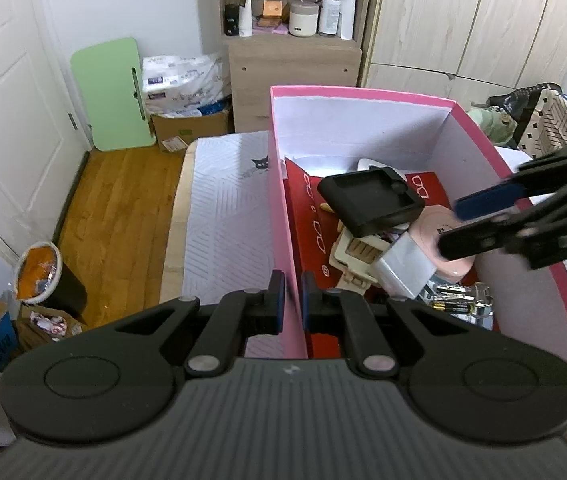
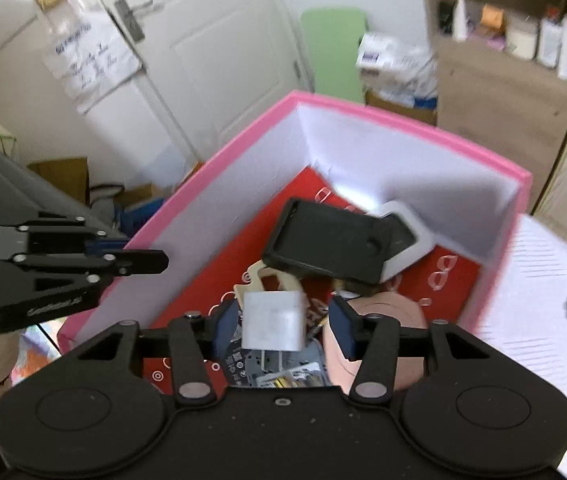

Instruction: Organize rigid objects

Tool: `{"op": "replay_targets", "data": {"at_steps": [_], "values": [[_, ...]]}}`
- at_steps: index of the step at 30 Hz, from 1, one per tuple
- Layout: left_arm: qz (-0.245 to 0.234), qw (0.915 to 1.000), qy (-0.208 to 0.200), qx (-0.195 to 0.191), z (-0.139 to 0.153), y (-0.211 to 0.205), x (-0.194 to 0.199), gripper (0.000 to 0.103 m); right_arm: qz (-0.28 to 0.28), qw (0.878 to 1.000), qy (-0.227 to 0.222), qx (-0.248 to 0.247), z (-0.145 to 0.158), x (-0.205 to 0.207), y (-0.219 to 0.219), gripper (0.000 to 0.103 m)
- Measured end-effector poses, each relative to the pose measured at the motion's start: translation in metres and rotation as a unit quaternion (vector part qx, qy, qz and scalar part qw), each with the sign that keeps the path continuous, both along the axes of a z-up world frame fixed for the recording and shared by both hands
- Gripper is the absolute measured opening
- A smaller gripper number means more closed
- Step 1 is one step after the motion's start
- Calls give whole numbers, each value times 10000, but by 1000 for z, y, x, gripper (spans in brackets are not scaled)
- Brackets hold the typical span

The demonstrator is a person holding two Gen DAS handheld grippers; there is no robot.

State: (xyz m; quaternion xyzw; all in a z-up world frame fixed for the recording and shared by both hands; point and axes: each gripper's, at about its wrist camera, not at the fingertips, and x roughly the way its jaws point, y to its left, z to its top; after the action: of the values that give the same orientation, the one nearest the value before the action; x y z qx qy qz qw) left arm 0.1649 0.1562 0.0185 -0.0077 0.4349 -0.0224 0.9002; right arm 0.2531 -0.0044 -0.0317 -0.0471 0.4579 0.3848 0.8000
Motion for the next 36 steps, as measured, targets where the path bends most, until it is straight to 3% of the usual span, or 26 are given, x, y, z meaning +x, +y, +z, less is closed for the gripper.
{"op": "replay_targets", "data": {"at_steps": [5, 9, 13, 16, 19, 21, 23, 28, 33, 36], "values": [[136, 9996, -106, 233, 4, -9, -3, 8, -382, 9975, -452, 397, 18, -21, -29, 56], [210, 9995, -144, 204, 15, -14, -11, 9, -515, 9941, -485, 824, 27, -37, -46, 56], [278, 9983, -340, 378, 26, -22, -24, 9, -631, 9914, -772, 843, 34, -55, -52, 56], [303, 9985, -390, 245, 32, -23, -33, 14, -671, 9890, -1027, 829, 41, -68, -53, 58], [373, 9978, -456, 297, 39, -28, -45, 26, -700, 9864, -1166, 927, 47, -82, -57, 61], [472, 9943, -698, 654, 45, -37, -58, 48, -721, 9850, -1202, 1003, 50, -88, -60, 61], [468, 9900, -958, 925, 50, -47, -70, 63, -771, 9838, -1182, 1106, 53, -91, -61, 61], [290, 9891, -1169, 841, 61, -62, -90, 70, -990, 9791, -1402, 1088, 58, -102, -61, 62], [269, 9926, -1056, 527, 64, -70, -102, 95, -1128, 9773, -1417, 1101, 59, -117, -73, 63], [502, 9936, -965, 310, 63, -70, -111, 100, -1257, 9760, -1434, 1050, 61, -129, -83, 64]]}}
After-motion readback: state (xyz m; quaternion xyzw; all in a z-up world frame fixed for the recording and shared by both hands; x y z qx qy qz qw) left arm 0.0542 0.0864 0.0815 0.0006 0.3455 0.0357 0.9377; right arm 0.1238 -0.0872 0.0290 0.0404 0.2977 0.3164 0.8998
